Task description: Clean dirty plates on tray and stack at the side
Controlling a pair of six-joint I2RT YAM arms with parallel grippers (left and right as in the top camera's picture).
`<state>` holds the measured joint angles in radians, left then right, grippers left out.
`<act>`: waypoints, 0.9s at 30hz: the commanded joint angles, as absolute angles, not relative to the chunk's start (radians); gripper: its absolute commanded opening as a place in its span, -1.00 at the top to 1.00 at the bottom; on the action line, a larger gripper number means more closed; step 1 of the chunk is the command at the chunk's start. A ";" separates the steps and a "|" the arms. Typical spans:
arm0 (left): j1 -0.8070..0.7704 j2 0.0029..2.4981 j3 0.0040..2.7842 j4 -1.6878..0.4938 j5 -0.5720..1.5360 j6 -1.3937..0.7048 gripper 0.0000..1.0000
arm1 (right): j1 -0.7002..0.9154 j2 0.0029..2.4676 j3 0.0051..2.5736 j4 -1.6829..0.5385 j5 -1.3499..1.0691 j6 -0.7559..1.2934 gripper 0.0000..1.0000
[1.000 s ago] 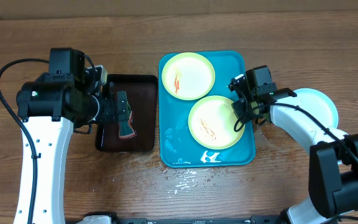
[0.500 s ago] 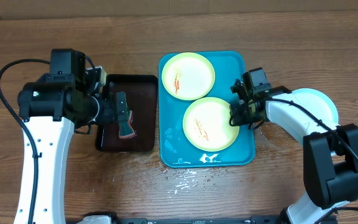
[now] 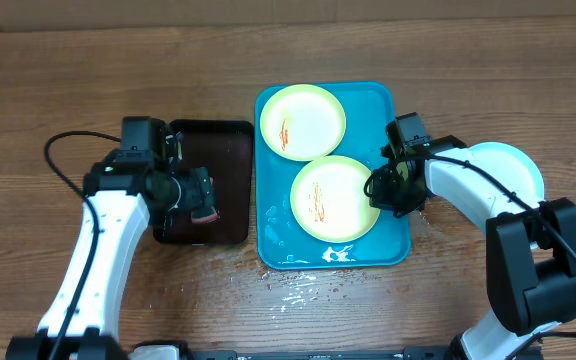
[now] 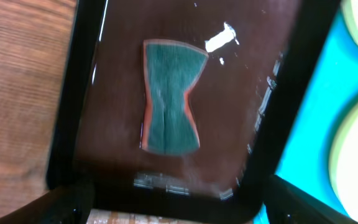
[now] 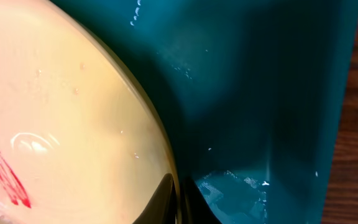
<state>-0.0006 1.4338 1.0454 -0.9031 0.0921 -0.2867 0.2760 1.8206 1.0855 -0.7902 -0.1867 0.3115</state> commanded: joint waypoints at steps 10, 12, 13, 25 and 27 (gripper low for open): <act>-0.015 1.762 1.020 -0.758 0.062 -0.296 0.14 | 0.308 1.840 1.100 -0.765 -0.176 0.280 0.92; -0.015 1.780 1.020 -0.739 0.063 -0.296 0.24 | 0.308 1.840 1.100 -0.764 -0.176 0.280 0.92; -0.016 1.795 1.020 -0.723 0.063 -0.296 0.44 | 0.308 1.840 1.100 -0.764 -0.176 0.280 0.92; -0.018 1.817 1.135 -0.865 0.072 -0.287 0.92 | 0.308 1.840 1.100 -0.756 -0.143 0.271 0.92; -0.026 1.817 1.212 -0.949 0.072 -0.275 0.92 | 0.308 1.840 1.100 -0.734 -0.143 0.181 0.83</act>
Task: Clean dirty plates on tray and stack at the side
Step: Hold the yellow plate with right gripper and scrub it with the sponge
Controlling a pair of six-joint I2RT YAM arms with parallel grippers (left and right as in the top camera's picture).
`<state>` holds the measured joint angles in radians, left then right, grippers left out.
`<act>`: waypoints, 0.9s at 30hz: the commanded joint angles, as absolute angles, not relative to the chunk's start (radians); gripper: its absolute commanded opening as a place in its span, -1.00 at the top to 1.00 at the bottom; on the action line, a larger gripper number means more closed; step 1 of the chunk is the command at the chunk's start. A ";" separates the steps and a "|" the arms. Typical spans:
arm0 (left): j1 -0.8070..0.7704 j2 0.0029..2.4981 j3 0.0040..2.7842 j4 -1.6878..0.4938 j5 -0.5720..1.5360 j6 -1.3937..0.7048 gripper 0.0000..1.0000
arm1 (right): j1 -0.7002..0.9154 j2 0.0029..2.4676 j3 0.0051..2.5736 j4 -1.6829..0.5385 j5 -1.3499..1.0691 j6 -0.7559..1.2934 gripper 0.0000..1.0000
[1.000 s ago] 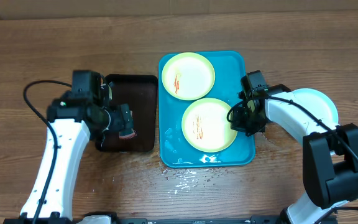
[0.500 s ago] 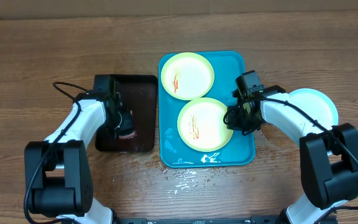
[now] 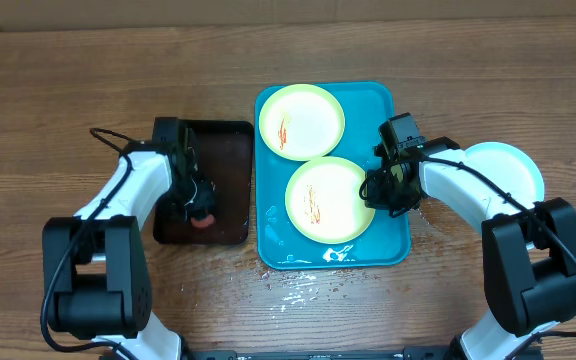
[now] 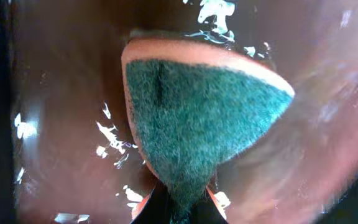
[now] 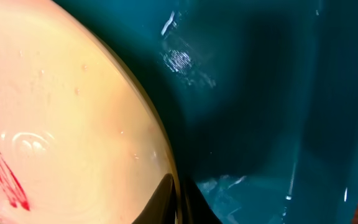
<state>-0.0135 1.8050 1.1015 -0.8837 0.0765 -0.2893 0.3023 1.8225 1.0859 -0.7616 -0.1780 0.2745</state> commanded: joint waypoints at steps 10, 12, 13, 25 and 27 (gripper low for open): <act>-0.155 1.817 1.501 -1.161 0.143 -0.250 0.91 | 0.308 1.841 1.100 -0.712 -0.143 0.147 0.92; -0.193 1.817 1.508 -1.136 0.221 -0.277 0.92 | 0.308 1.841 1.099 -0.712 -0.143 0.197 0.92; -0.212 1.818 1.507 -1.123 0.255 -0.296 0.92 | 0.308 1.841 1.099 -0.711 -0.144 0.216 0.92; -0.512 1.929 1.505 -0.899 0.304 -0.601 0.92 | 0.309 1.841 1.099 -0.712 -0.152 0.217 0.92; -0.530 1.985 1.505 -0.896 0.303 -0.628 0.92 | 0.308 1.841 1.099 -0.712 -0.152 0.218 0.92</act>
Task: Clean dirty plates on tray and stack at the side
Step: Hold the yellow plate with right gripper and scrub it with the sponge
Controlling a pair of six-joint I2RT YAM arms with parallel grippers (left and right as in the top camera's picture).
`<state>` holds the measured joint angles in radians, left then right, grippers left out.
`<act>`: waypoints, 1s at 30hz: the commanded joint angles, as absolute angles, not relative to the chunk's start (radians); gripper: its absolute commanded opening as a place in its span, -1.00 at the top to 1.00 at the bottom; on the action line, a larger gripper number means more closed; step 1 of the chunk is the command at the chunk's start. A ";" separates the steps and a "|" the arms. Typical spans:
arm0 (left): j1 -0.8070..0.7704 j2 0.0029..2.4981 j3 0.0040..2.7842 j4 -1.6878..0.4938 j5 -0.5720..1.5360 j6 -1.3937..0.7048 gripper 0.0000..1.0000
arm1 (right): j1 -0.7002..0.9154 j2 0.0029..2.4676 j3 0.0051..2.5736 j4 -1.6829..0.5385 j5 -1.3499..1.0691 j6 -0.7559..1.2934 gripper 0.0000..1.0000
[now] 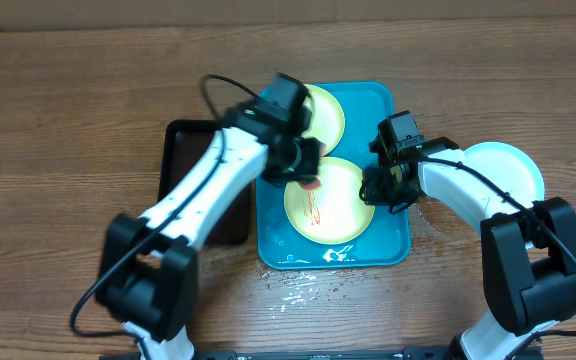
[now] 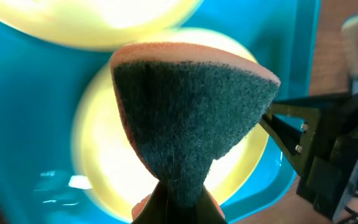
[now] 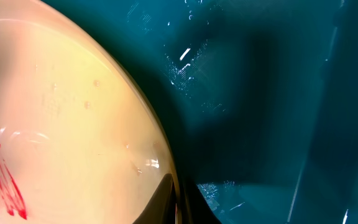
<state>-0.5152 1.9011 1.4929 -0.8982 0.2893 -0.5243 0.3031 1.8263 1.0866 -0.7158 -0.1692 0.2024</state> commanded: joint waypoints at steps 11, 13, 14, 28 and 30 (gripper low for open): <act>-0.474 2.086 1.514 -1.017 0.058 -0.549 0.92 | 0.309 1.841 1.099 -0.713 -0.163 0.218 0.92; -0.474 2.087 1.514 -1.035 0.051 -0.527 0.92 | 0.308 1.841 1.099 -0.713 -0.163 0.218 0.92; -0.480 2.088 1.514 -1.039 0.067 -0.522 0.92 | 0.308 1.841 1.099 -0.713 -0.163 0.218 0.92; -0.554 2.151 1.514 -0.916 0.525 -0.590 0.92 | 0.308 1.841 1.099 -0.722 -0.162 0.218 0.92; -0.559 2.151 1.514 -0.938 0.544 -0.574 0.92 | 0.308 1.841 1.099 -0.722 -0.162 0.218 0.92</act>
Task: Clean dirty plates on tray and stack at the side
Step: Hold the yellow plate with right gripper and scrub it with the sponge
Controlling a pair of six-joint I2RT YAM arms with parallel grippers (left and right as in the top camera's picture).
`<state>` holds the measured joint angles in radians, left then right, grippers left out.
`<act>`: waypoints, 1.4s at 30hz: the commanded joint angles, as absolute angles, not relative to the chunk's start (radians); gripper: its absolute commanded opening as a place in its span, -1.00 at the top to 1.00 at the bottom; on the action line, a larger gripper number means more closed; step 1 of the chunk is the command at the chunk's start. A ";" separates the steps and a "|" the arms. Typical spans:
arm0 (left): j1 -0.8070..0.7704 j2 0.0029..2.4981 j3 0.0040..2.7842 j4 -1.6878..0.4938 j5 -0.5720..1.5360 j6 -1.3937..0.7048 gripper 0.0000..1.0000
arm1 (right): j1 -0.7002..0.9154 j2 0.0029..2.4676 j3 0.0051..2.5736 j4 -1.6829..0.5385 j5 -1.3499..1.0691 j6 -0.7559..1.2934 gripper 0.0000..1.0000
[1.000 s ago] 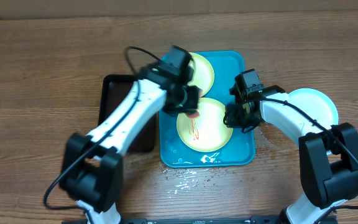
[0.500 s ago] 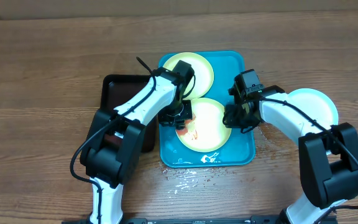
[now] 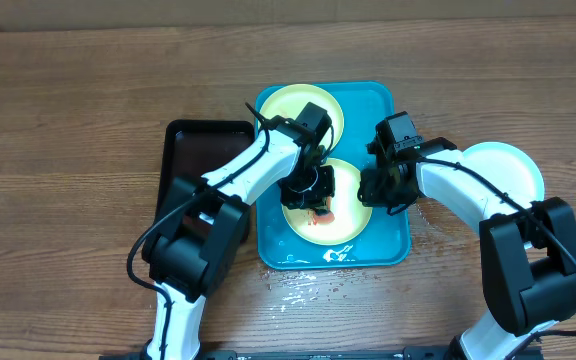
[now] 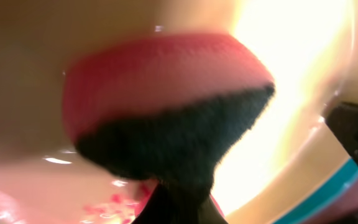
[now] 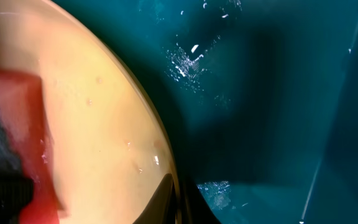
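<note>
Two yellow-green plates lie on the teal tray [image 3: 393, 235]. My left gripper [image 3: 315, 195] is shut on a sponge [image 4: 166, 106] with an orange body and a dark green scouring face, pressed onto the near plate [image 3: 350, 205]. Red smears [image 4: 114, 199] show on that plate beside the sponge. My right gripper [image 5: 180, 202] is shut on the near plate's right rim [image 5: 160, 143], and the sponge [image 5: 17, 143] shows at the left of its view. The far plate [image 3: 276, 112] is partly hidden by my left arm.
A dark brown tray [image 3: 200, 180] with liquid in it sits left of the teal one. A clean pale plate [image 3: 513, 165] rests on the table at the right, under my right arm. Water is spilled on the wood by the teal tray's front edge [image 3: 298, 290].
My left gripper has come down with the sponge from above the near plate onto its surface, now over the red smear. My right gripper keeps its hold on the rim.
My left gripper was open above the sponge in the dark tray, then shut on it there. Then it held the sponge over the teal tray's near plate, and now presses it on that plate. My right gripper stayed shut on the plate's rim throughout.
</note>
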<state>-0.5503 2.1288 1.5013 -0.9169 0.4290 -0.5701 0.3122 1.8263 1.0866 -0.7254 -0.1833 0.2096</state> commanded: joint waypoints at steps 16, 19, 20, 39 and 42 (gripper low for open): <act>-0.538 2.151 1.523 -1.169 -0.360 -0.575 0.92 | 0.308 1.841 1.099 -0.720 -0.162 0.218 0.92; -0.508 2.151 1.523 -1.131 -0.358 -0.551 0.91 | 0.308 1.841 1.099 -0.720 -0.162 0.218 0.92; -0.496 2.151 1.523 -1.118 -0.316 -0.534 0.92 | 0.308 1.841 1.099 -0.720 -0.162 0.218 0.92; -0.589 2.155 1.520 -0.905 0.517 -0.520 0.92 | 0.308 1.841 1.099 -0.727 -0.157 0.281 0.92; -0.568 2.155 1.520 -0.919 0.508 -0.524 0.92 | 0.308 1.841 1.099 -0.730 -0.158 0.282 0.92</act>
<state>-0.6025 2.1380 1.5330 -0.9089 0.4770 -0.5030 0.3138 1.8282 1.0866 -0.7258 -0.1940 0.2771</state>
